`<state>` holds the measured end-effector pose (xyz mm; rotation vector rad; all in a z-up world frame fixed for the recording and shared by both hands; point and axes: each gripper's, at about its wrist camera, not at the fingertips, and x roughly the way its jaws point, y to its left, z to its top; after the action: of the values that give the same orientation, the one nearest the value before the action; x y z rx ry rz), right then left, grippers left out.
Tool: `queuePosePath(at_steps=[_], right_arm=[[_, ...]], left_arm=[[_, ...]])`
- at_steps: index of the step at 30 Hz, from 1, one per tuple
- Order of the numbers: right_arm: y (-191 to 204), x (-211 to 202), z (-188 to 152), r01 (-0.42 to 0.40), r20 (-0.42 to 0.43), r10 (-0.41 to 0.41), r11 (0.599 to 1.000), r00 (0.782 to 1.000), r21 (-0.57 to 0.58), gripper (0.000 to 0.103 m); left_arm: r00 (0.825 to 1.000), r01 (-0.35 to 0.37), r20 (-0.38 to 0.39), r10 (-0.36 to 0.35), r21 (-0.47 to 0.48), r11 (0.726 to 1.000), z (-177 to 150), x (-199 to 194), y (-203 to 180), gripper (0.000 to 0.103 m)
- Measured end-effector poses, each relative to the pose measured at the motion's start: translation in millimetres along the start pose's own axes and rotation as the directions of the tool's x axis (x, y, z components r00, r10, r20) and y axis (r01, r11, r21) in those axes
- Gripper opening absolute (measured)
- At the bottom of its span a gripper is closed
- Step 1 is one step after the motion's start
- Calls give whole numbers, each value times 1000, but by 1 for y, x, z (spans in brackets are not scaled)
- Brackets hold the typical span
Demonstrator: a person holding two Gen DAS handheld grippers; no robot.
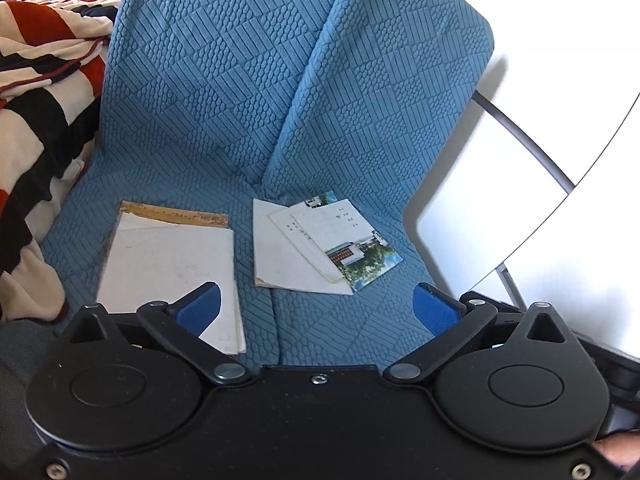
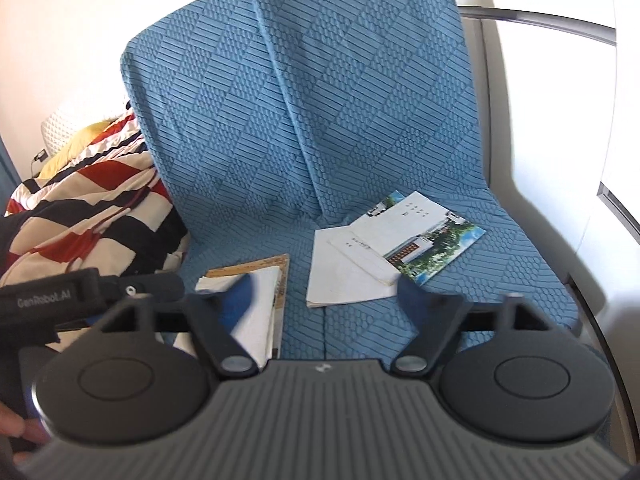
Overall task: Organize objects
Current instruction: 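Lift both grippers up and away from the book stack, then move both grippers toward the envelopes topped by the photo postcard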
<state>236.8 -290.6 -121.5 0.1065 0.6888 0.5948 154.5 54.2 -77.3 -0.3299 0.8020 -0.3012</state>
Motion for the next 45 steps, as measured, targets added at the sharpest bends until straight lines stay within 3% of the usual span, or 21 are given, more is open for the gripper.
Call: queuePosePath(at_steps=[6, 33, 45], right_arm=[[-19, -1, -2, 56, -12, -56, 998, 998, 16, 88], [-81, -15, -19, 124, 2, -125, 989, 992, 78, 88], [-120, 19, -50, 211, 31, -216, 972, 976, 102, 88]], left_arm=[[1000, 9, -1, -9, 0, 1000, -3, 6, -9, 102], [997, 79, -23, -78, 51, 996, -23, 48, -61, 102], [996, 82, -48, -81, 35, 996, -38, 93, -65, 102]])
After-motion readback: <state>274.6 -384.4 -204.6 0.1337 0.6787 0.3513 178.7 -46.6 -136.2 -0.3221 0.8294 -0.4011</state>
